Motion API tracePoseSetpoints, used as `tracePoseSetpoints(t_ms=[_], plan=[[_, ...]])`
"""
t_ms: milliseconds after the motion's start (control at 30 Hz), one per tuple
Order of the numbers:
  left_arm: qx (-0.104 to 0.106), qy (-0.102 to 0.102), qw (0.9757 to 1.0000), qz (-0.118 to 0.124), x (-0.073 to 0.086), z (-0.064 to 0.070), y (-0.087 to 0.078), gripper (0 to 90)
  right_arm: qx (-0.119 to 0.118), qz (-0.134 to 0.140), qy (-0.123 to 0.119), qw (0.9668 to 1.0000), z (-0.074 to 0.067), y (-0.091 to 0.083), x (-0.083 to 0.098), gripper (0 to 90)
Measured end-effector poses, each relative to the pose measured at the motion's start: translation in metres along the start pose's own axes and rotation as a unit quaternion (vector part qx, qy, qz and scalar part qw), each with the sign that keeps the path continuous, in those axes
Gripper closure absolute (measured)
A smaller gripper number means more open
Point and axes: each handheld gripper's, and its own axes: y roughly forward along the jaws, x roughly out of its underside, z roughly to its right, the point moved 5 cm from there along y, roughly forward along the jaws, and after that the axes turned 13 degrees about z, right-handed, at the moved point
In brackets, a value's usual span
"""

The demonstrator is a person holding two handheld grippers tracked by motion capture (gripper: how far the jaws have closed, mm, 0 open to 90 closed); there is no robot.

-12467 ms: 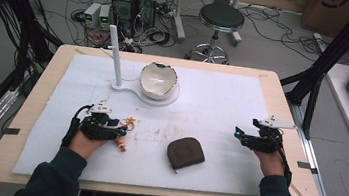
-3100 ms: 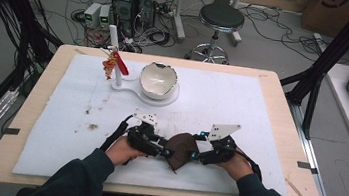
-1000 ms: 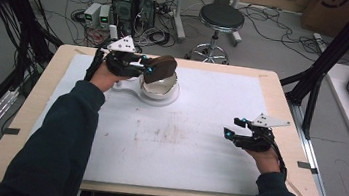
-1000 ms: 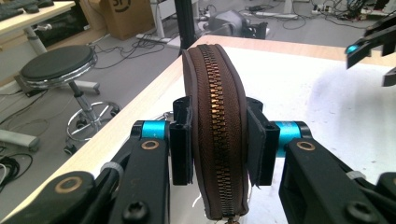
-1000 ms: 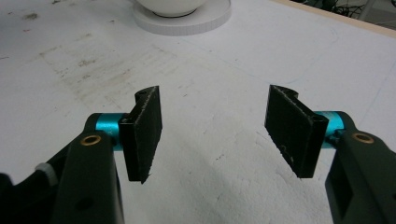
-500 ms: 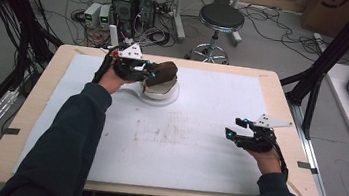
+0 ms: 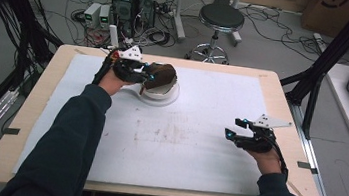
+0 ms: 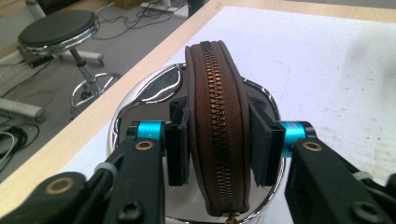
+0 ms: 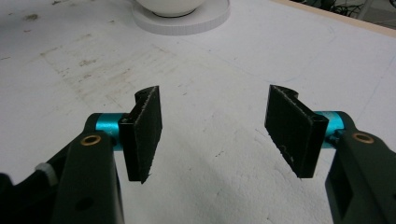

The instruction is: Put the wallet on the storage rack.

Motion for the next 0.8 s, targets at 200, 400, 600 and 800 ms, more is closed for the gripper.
tracePoseSetpoints(t_ms=[200,400,600,800], plan=[[-0.033,-0.044,0.9985,0.009,-0.002,-0.006,-0.007,41.6,0.001,0.0,-0.001,1.0,0.0,-0.001,0.0,37.4],[-0.016,-0.051,0.9985,-0.011,0.003,0.002,-0.017,51.2,-0.001,0.0,0.0,1.0,0.0,0.0,0.0,37.3],[-0.022,-0.027,0.9986,-0.04,0.006,0.008,-0.015,63.6,-0.001,-0.001,-0.002,1.0,-0.001,0.0,0.0,37.3],[-0.018,0.055,0.998,-0.023,0.002,0.012,-0.016,69.9,-0.001,-0.001,-0.001,1.0,-0.001,0.0,0.0,37.3]])
